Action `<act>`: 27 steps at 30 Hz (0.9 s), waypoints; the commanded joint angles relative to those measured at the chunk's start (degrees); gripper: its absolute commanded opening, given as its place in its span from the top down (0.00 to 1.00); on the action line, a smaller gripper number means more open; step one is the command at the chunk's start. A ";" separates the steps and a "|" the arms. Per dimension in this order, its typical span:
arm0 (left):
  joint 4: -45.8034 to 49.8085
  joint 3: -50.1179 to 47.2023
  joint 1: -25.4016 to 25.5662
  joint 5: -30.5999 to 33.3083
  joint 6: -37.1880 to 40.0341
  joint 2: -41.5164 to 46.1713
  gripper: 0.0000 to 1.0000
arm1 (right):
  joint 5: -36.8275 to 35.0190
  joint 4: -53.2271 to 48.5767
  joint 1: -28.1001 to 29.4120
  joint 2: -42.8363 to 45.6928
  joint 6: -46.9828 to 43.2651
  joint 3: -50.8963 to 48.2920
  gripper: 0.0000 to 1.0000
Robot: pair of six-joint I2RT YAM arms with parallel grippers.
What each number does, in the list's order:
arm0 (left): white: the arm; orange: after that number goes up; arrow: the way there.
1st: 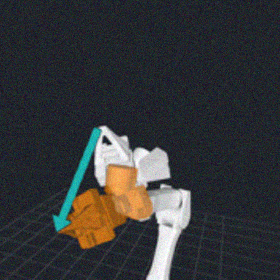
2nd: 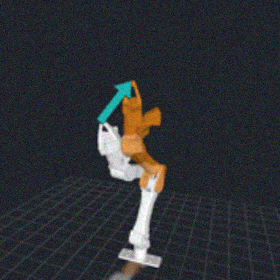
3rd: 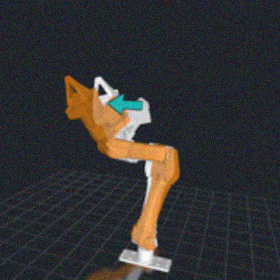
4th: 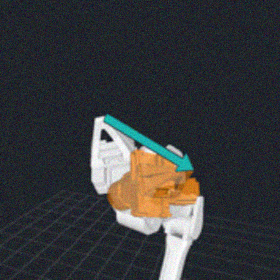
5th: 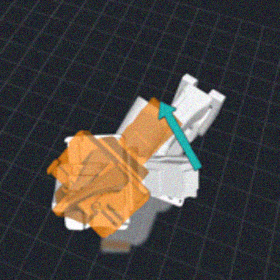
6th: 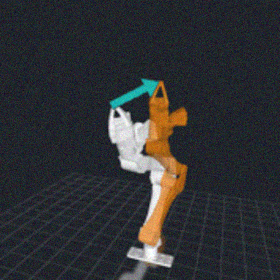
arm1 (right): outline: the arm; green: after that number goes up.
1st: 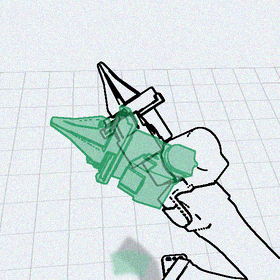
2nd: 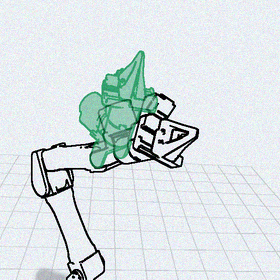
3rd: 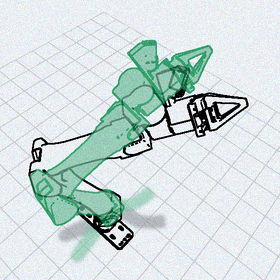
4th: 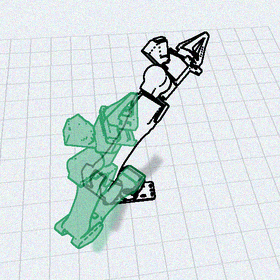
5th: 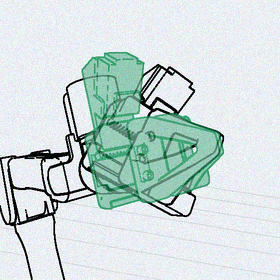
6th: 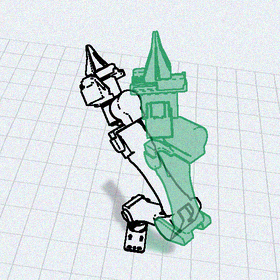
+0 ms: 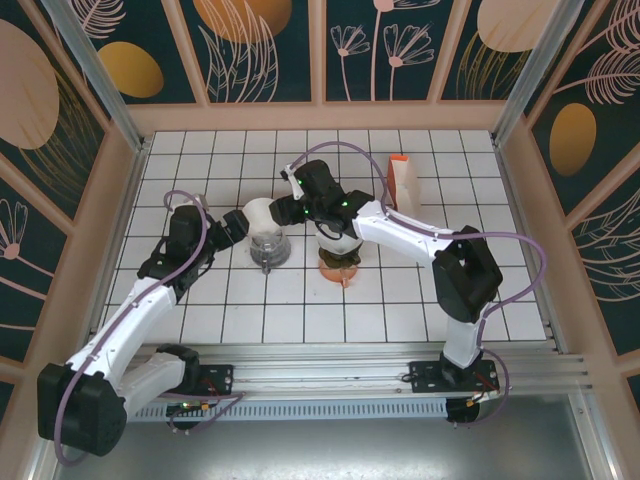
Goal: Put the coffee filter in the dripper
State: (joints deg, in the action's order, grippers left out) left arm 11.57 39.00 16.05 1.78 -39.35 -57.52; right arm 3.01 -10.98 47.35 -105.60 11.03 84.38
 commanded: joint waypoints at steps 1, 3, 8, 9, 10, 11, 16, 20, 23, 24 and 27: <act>1.56 1.95 -0.41 -0.81 -0.62 1.48 0.06 | -0.81 -1.42 0.02 -0.49 0.47 0.88 0.36; 1.69 2.13 -0.41 -1.02 -0.77 1.94 0.06 | -0.86 -1.41 0.06 -0.50 0.41 0.88 0.36; 2.00 2.07 -0.41 -1.96 -1.25 3.10 0.06 | -1.07 -1.50 0.20 -0.63 0.26 0.79 0.36; 2.05 2.05 -0.42 -2.26 -1.37 3.11 0.06 | -1.07 -1.54 0.19 -0.62 0.36 0.70 0.36; 2.01 1.82 -0.43 -2.69 -1.35 3.20 0.06 | -1.07 -1.49 0.17 -0.63 0.23 0.70 0.36; 1.69 1.63 -0.46 -3.34 -1.35 3.28 0.06 | -1.07 -1.55 0.20 -0.64 0.34 0.71 0.36; 0.39 0.72 -0.37 -8.00 -1.34 2.73 0.15 | -1.07 -1.55 0.22 -0.65 0.38 0.59 0.36; 0.40 -0.04 -0.43 -9.21 -1.52 2.59 0.18 | -1.07 -1.50 0.28 -0.65 0.32 0.55 0.36; 0.99 -0.57 -0.39 -8.30 -1.30 1.73 0.19 | -1.16 -1.50 0.28 -0.55 0.34 0.53 0.36; 0.91 -0.88 -0.40 -7.93 -1.26 1.39 0.21 | -1.16 -1.50 0.26 -0.49 0.40 0.47 0.36; 0.41 -1.81 -0.41 -7.55 -1.58 0.50 0.26 | -1.11 -1.41 0.25 -0.53 0.49 0.26 0.36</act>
State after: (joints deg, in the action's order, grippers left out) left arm 12.25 38.61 16.05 -5.56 -40.80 -56.10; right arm 2.81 -11.44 47.35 -105.60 11.03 84.38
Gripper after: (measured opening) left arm 0.748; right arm 0.637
